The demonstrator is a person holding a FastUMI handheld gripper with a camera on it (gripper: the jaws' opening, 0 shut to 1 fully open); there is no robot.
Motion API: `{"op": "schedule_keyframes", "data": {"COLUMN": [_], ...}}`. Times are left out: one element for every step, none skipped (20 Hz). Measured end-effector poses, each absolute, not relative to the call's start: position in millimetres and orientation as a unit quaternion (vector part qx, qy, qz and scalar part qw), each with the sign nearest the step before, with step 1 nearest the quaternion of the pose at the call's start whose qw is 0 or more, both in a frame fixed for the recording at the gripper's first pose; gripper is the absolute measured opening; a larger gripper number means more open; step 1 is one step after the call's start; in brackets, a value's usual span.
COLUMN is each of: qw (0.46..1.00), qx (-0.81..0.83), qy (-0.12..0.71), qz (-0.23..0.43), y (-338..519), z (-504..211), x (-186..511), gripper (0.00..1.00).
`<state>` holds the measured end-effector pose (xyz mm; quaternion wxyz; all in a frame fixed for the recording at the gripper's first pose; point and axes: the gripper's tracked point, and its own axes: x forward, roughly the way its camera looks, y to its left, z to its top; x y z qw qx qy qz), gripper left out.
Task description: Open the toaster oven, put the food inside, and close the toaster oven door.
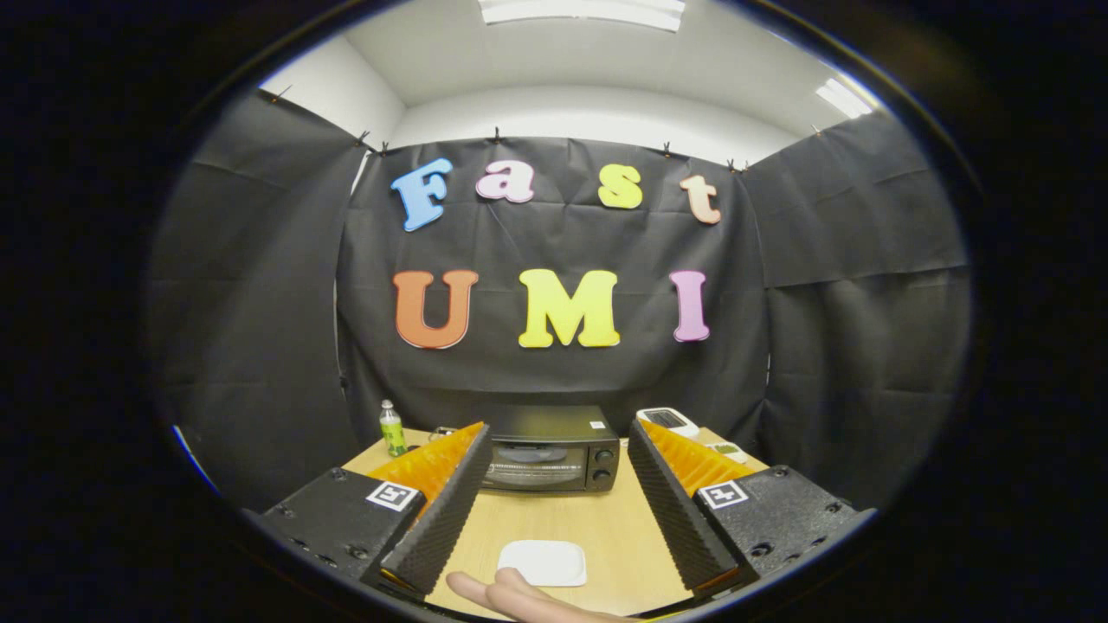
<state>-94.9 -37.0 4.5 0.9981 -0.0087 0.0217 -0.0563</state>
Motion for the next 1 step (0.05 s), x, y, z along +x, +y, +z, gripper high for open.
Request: {"op": "schedule_keyframes", "data": {"qw": [0.998], "qx": [-0.009], "qy": [0.022], "qz": [-0.055], "y": [-37.2], "z": [4.1], "x": [-94.3], "gripper": [1.0]}}
